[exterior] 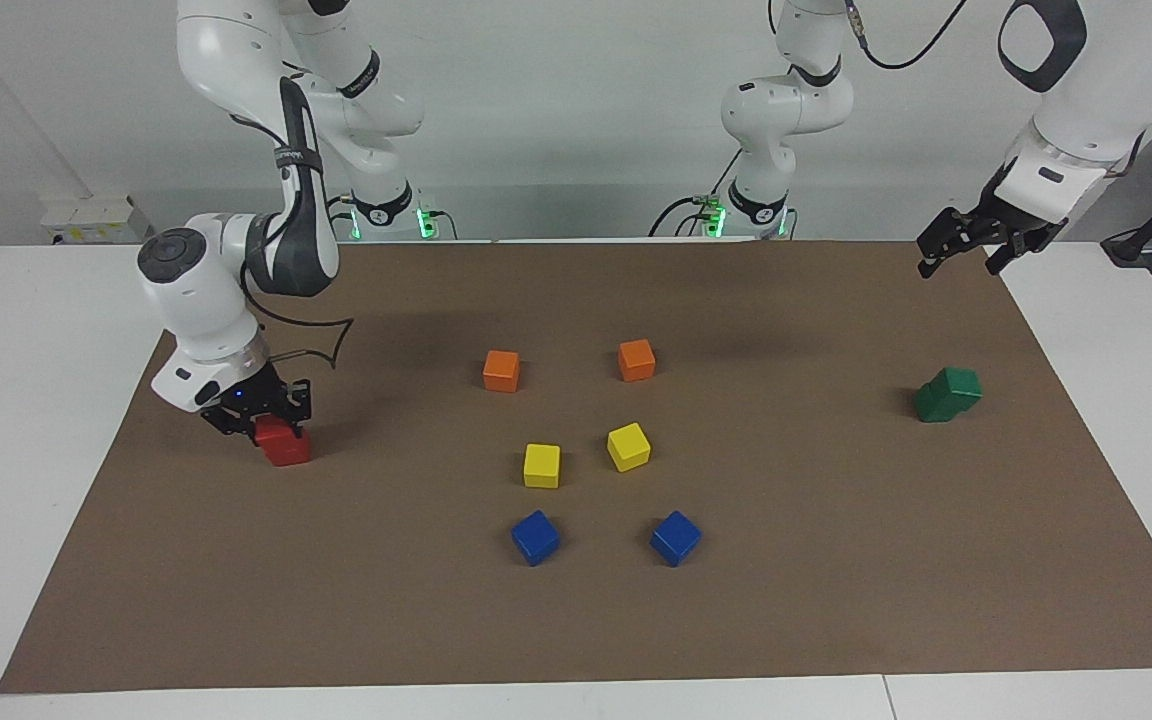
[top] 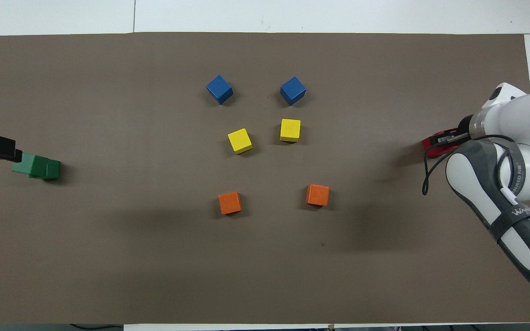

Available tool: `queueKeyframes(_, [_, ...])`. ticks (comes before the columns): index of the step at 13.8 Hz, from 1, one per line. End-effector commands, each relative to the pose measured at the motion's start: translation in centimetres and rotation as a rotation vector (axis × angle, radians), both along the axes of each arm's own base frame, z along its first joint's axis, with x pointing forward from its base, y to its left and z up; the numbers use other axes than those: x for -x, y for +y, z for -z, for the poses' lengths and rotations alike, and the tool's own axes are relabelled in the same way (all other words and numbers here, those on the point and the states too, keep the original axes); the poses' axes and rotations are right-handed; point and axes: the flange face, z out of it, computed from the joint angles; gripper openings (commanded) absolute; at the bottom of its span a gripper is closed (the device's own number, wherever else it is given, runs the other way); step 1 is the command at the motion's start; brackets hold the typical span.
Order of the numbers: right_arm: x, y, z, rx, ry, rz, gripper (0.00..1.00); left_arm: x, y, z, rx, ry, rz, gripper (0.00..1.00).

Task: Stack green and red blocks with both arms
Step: 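Open the right gripper and withdraw it from the red stack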

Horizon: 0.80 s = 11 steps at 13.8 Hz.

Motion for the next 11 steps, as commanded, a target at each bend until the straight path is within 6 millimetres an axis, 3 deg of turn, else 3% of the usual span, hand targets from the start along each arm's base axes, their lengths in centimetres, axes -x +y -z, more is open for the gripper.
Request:
queueKeyframes(1, [-0.1, -0.3, 0.5, -0.008, -0.009, 0.016, 1.0, 0.1, 0.0, -0.8, 0.001, -0.017, -0.009, 1.0])
queueKeyframes(3, [-0.6, -0.6, -0.6, -0.009, -0.013, 0.023, 1.0, 0.1, 0.0, -0.7, 0.001, -0.015, -0.009, 1.0])
queueKeyframes(6, [-1.8, -0.7, -4.0, -0.008, 0.007, 0.023, 1.0, 0.1, -0.1, -0.7, 0.001, -0.014, -0.007, 1.0])
queueKeyframes(9, [-2.5, 0.4, -10.5, -0.027, 0.036, 0.051, 1.0, 0.2, 0.0, -0.7, 0.001, -0.011, -0.01, 1.0])
queueKeyframes(11, [-2.6, 3.1, -15.3, -0.063, 0.051, 0.113, 1.0, 0.2, -0.1, -0.8, 0.002, -0.011, -0.01, 1.0])
